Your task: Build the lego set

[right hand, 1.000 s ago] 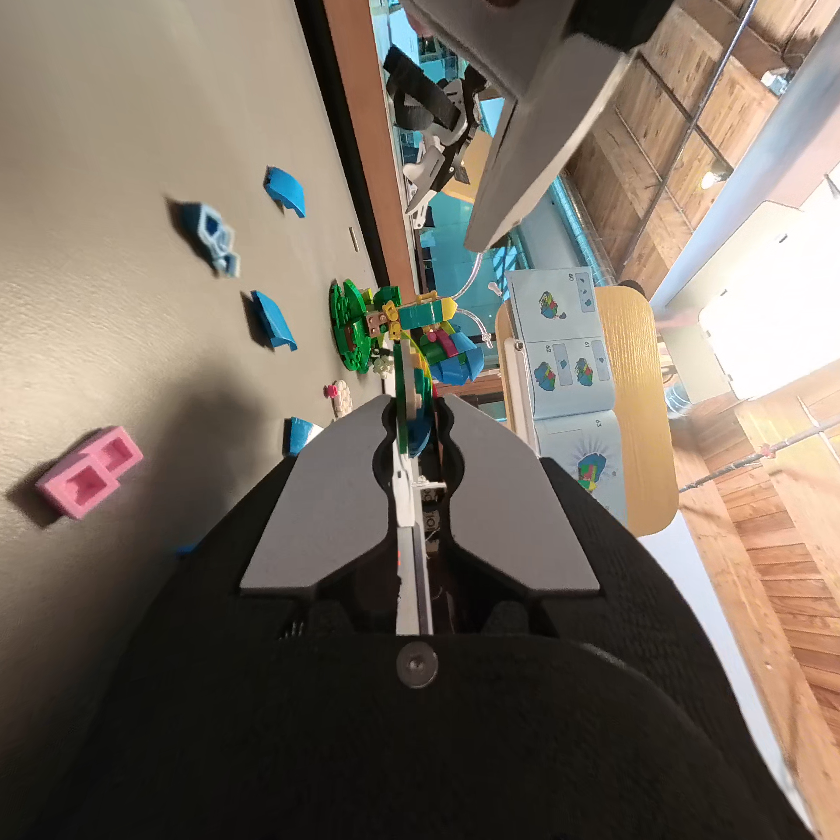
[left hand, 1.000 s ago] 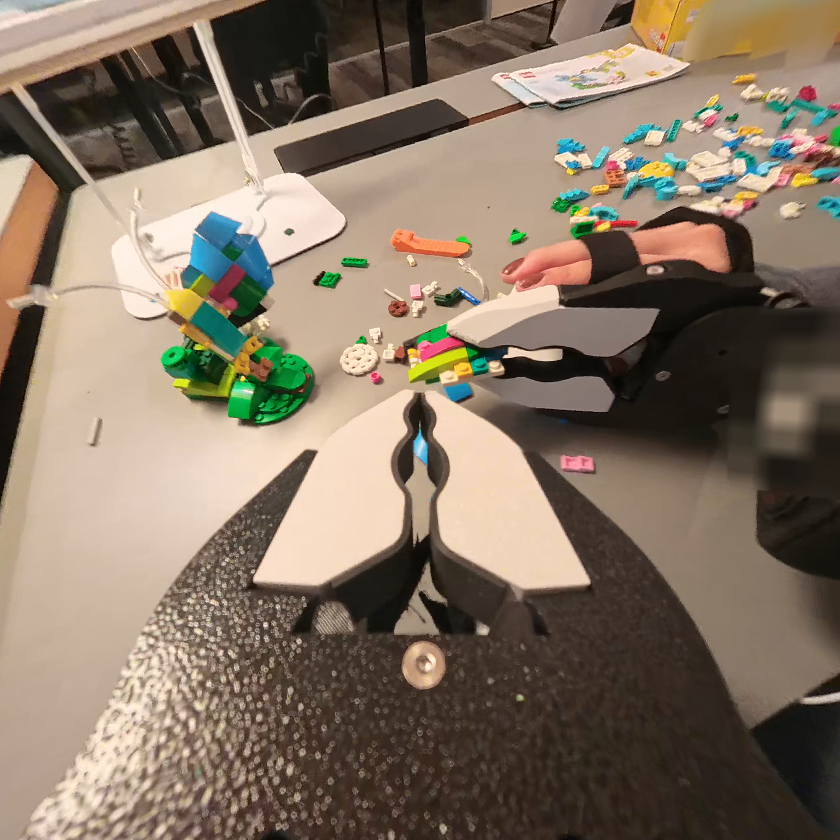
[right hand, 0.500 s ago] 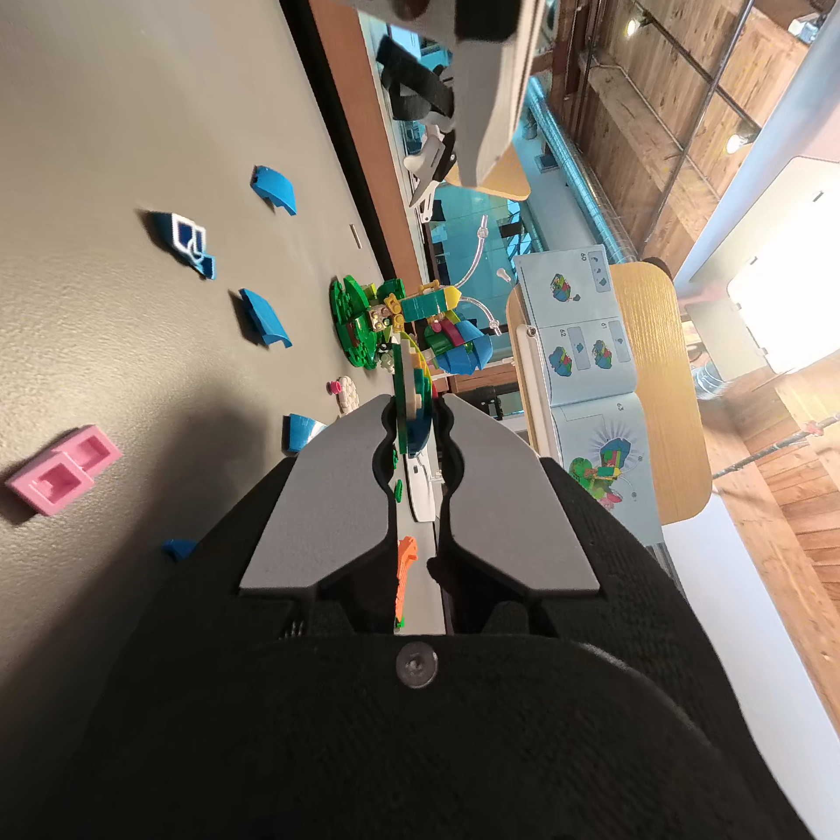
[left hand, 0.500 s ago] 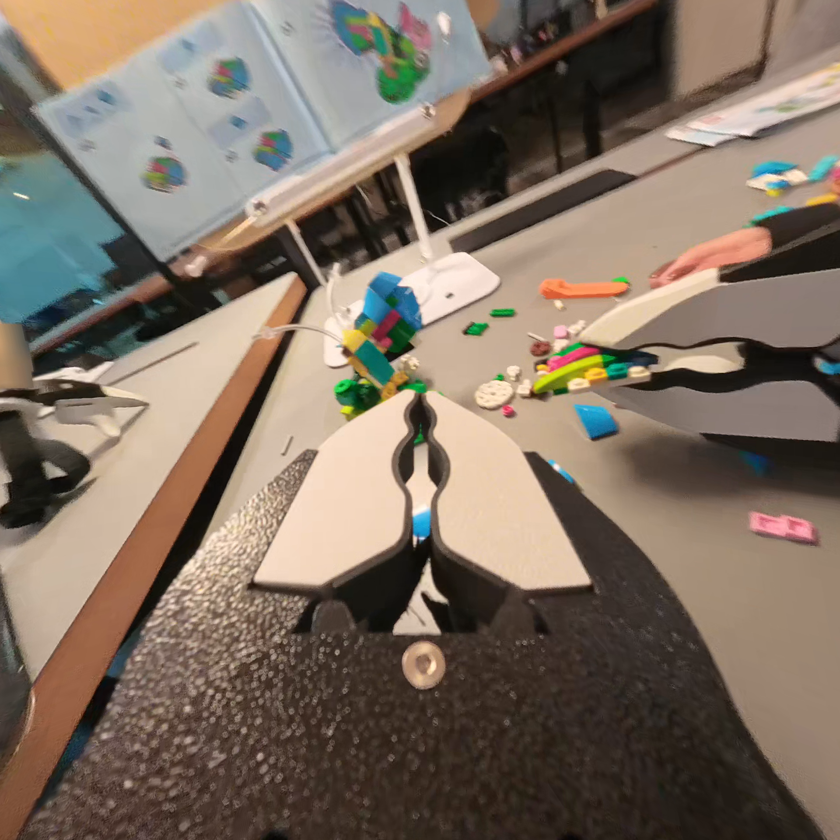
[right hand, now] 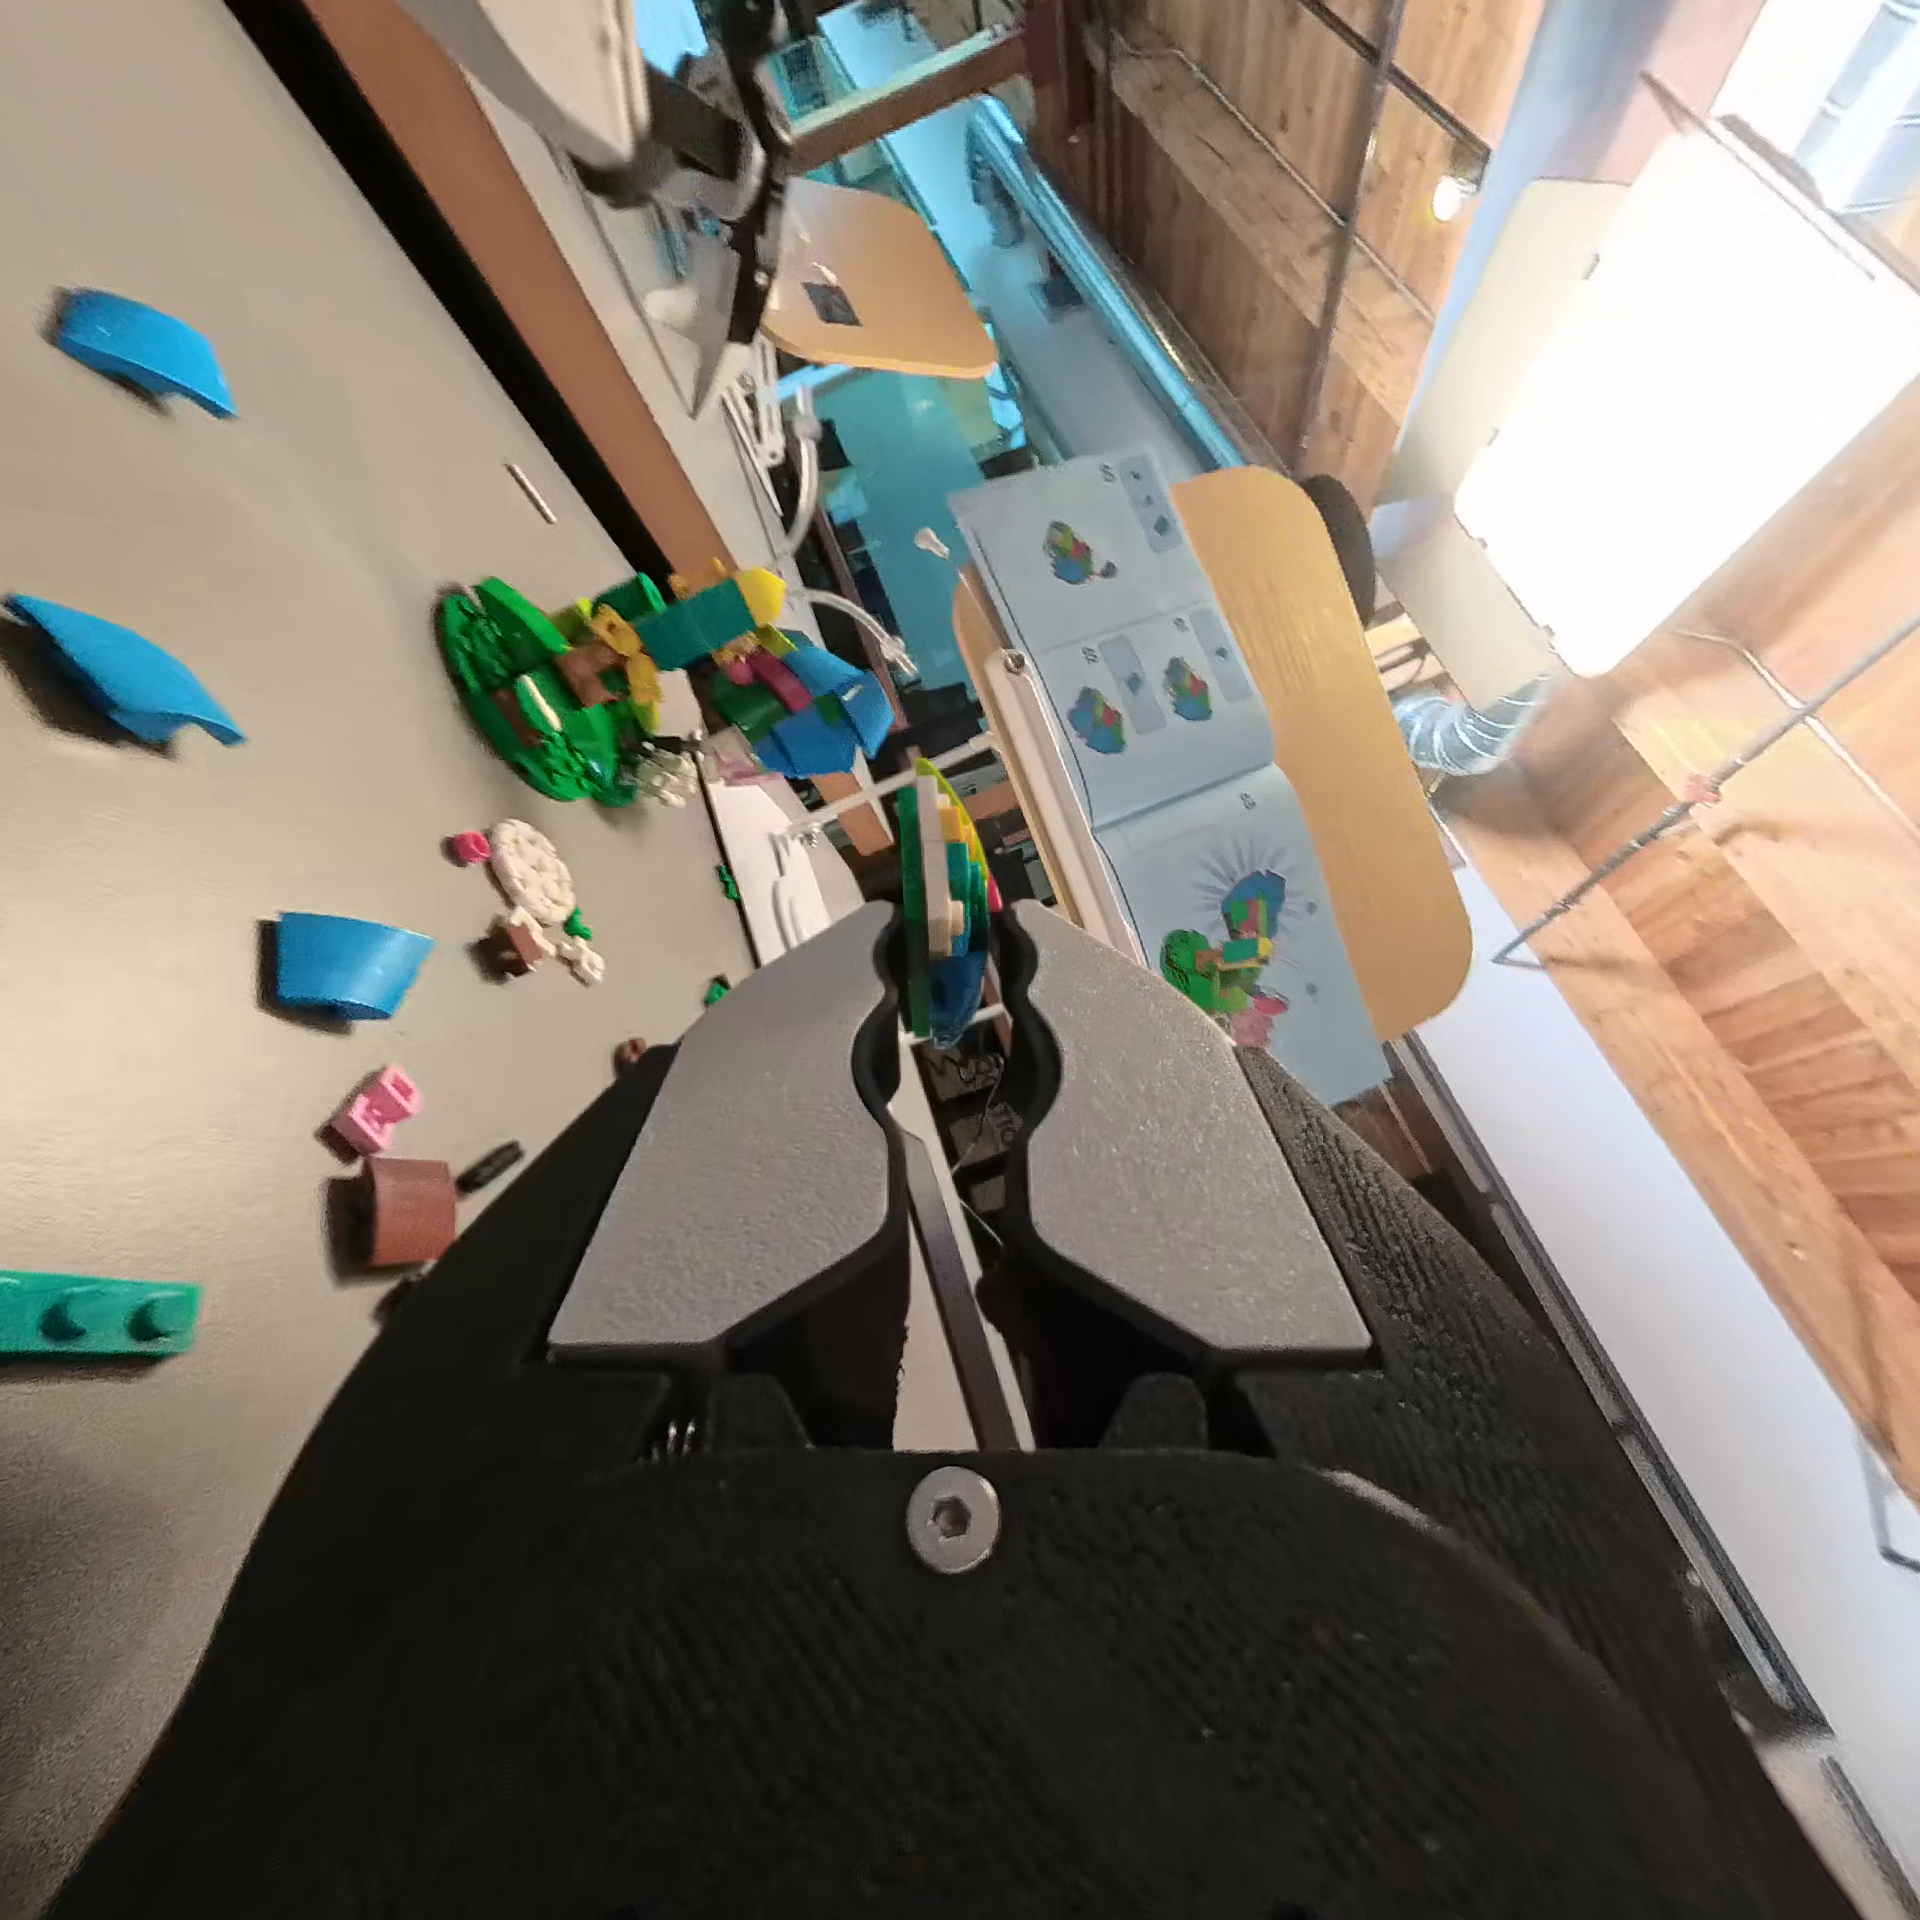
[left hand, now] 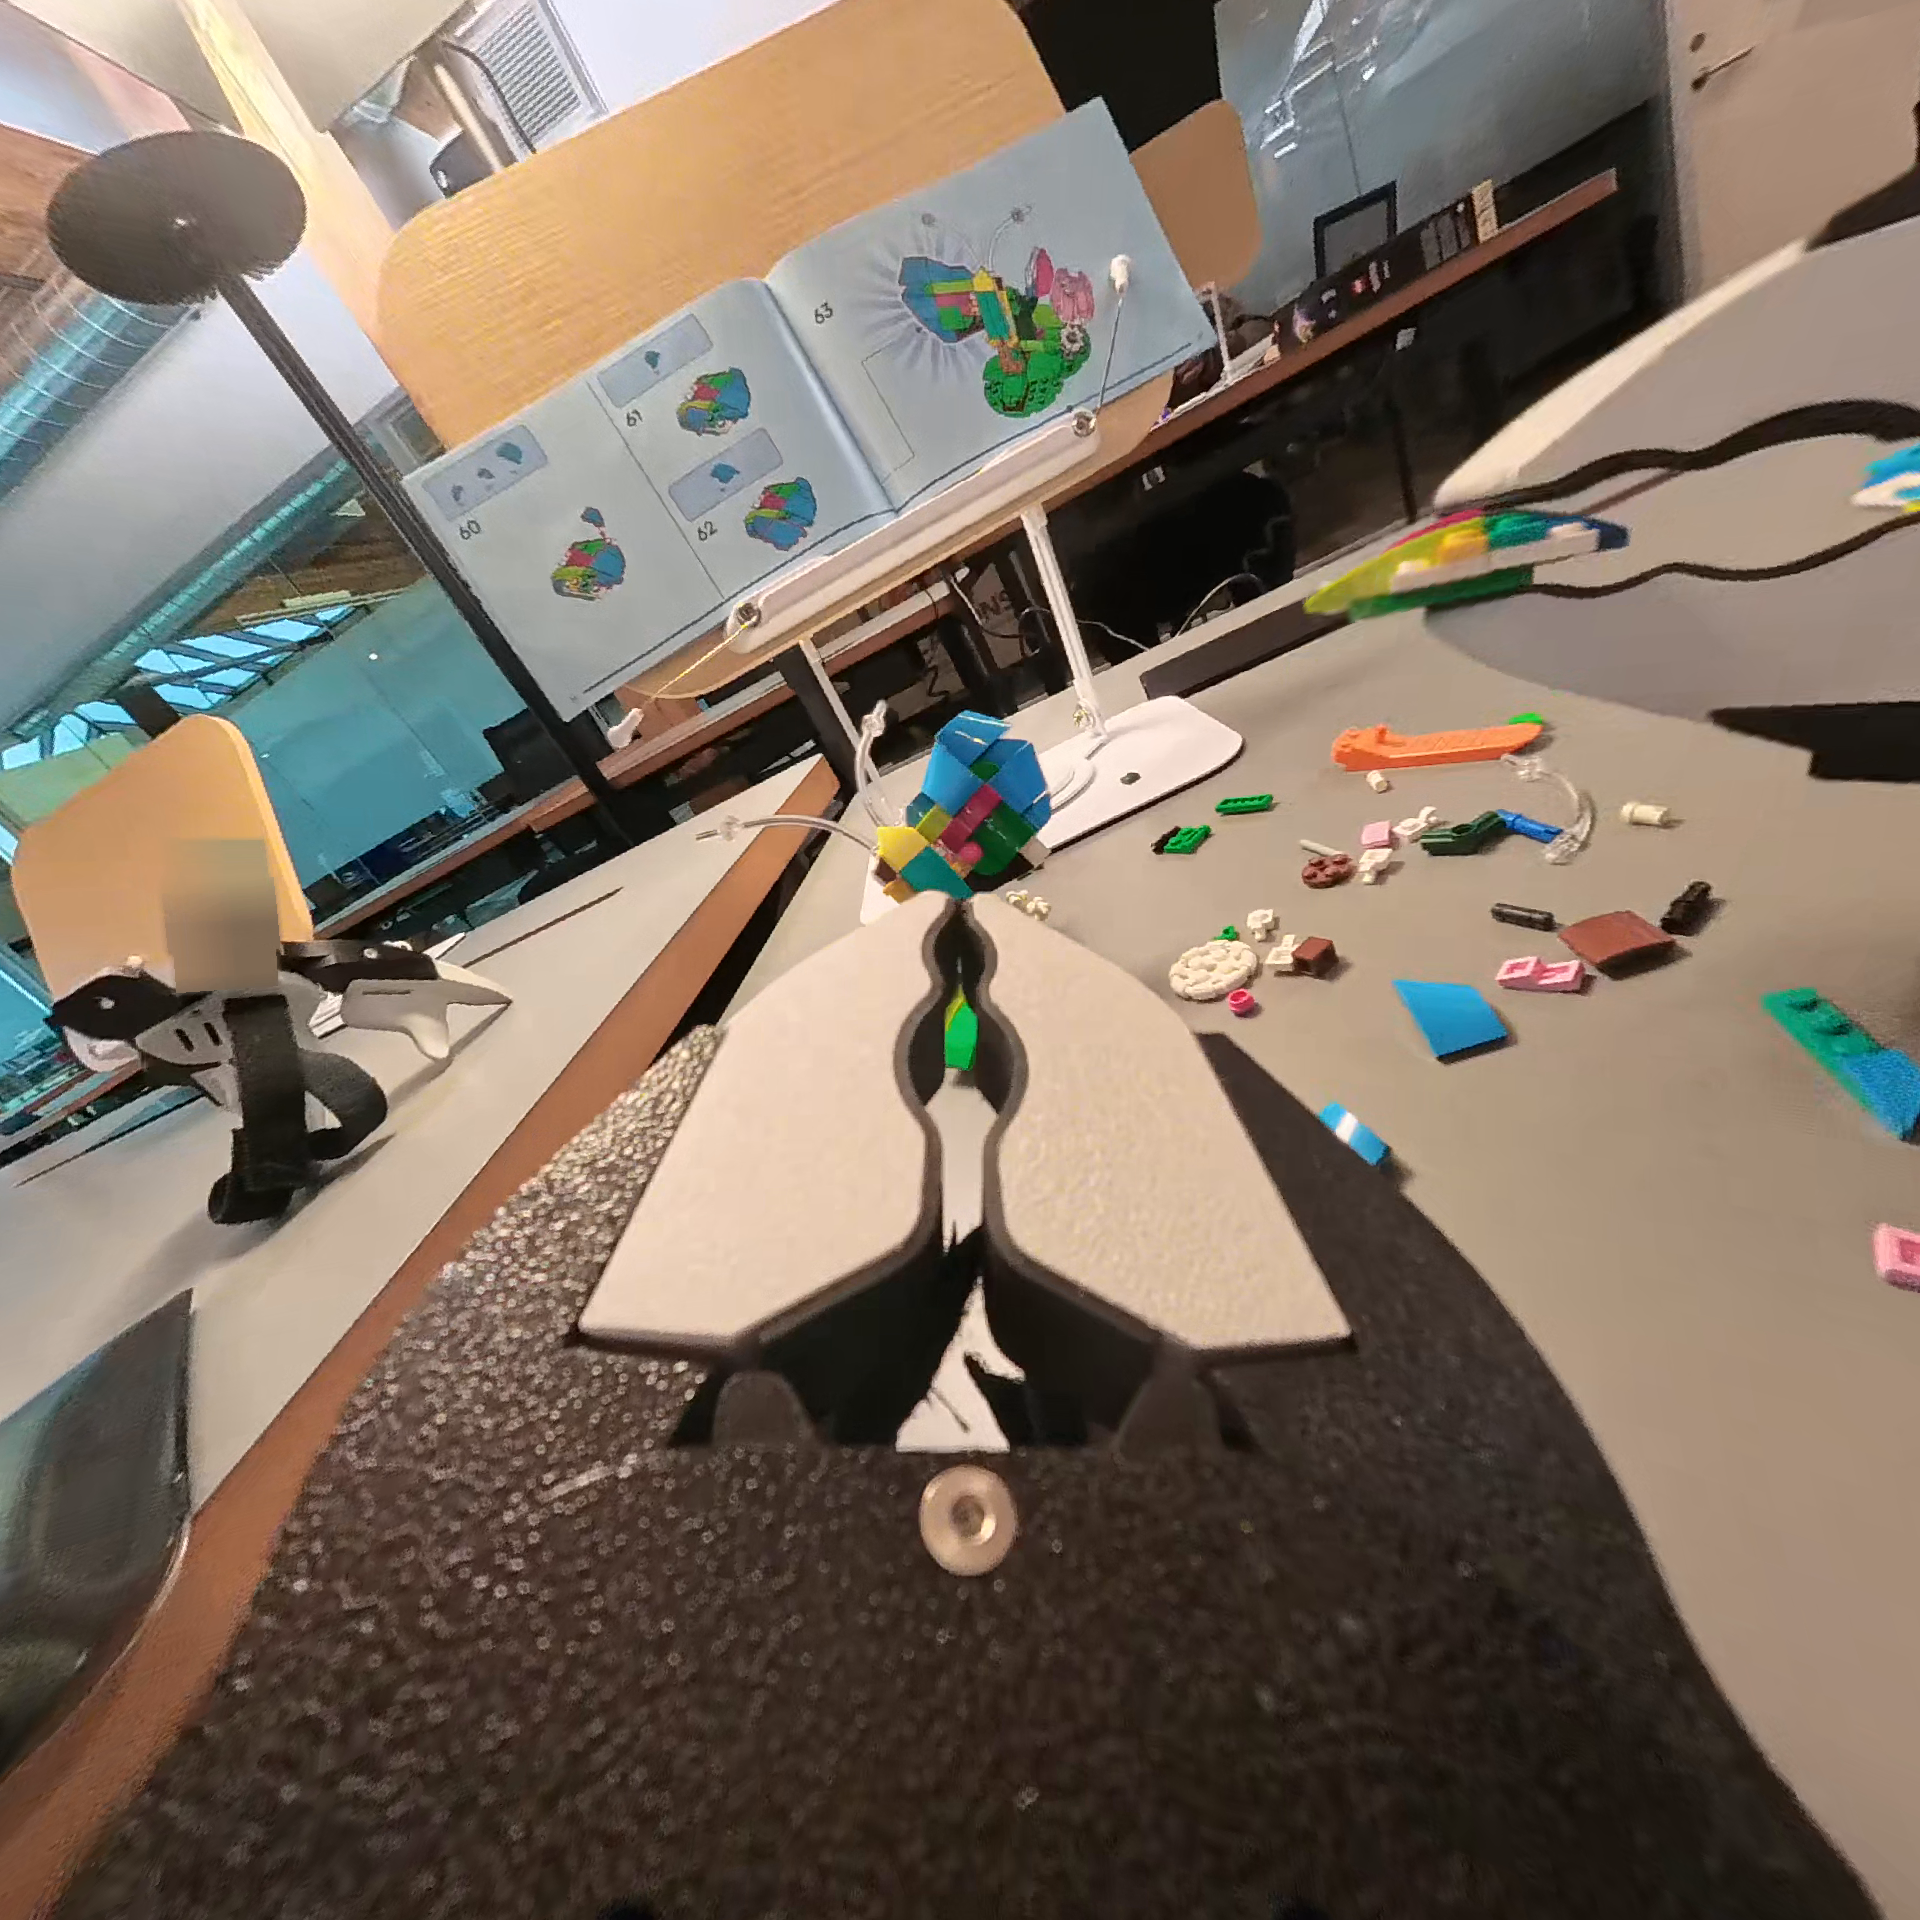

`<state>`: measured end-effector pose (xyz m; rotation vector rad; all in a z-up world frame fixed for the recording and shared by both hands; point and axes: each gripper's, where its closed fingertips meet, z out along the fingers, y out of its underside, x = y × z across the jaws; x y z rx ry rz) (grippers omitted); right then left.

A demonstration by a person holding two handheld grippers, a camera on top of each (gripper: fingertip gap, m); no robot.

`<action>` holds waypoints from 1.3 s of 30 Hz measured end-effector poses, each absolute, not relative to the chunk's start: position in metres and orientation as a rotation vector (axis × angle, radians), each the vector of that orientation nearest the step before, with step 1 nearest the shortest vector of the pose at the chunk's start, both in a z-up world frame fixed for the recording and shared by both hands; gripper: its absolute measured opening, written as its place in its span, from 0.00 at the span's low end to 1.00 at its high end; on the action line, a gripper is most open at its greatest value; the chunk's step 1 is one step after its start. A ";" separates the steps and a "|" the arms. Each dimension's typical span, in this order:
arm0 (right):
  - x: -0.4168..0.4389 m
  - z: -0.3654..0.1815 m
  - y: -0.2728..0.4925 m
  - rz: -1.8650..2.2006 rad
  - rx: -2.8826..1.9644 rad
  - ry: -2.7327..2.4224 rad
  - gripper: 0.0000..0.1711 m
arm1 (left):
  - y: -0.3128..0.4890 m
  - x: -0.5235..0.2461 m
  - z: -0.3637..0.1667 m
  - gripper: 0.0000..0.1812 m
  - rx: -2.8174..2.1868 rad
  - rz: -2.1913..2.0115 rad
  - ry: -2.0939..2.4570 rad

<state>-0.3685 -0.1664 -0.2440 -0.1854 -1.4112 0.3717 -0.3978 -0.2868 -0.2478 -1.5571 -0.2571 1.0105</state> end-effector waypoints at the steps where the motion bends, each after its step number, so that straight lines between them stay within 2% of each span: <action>1: -0.369 -0.246 -0.163 0.374 -0.192 -1.401 0.09 | -0.288 -0.398 -0.247 0.00 -1.547 1.004 -0.265; 6: -0.370 -0.255 -0.164 0.345 -0.160 -1.403 0.09 | -0.291 -0.401 -0.248 0.00 -1.533 0.951 -0.301; 15: -0.375 -0.245 -0.128 0.429 -0.379 -1.397 0.09 | -0.290 -0.401 -0.250 0.00 -1.538 0.907 -0.313; 24: -0.373 -0.229 -0.087 0.181 -0.289 -1.547 0.08 | -0.290 -0.401 -0.250 0.00 -1.537 0.910 -0.309; 28: -0.391 -0.195 -0.089 0.074 -0.201 -1.519 0.08 | -0.289 -0.401 -0.251 0.00 -1.545 0.914 -0.305; 32: -0.452 -0.144 -0.115 0.000 -0.110 -1.450 0.08 | -0.288 -0.400 -0.251 0.00 -1.554 0.922 -0.296; 34: -0.484 -0.124 -0.103 -0.099 -0.179 -1.405 0.09 | -0.287 -0.400 -0.252 0.00 -1.561 0.925 -0.291; 36: -0.505 -0.118 -0.073 -0.184 -0.339 -1.412 0.09 | -0.286 -0.400 -0.253 0.00 -1.568 0.926 -0.283; 39: -0.512 -0.125 -0.049 -0.087 -0.526 -1.413 0.09 | -0.286 -0.399 -0.253 0.00 -1.571 0.931 -0.277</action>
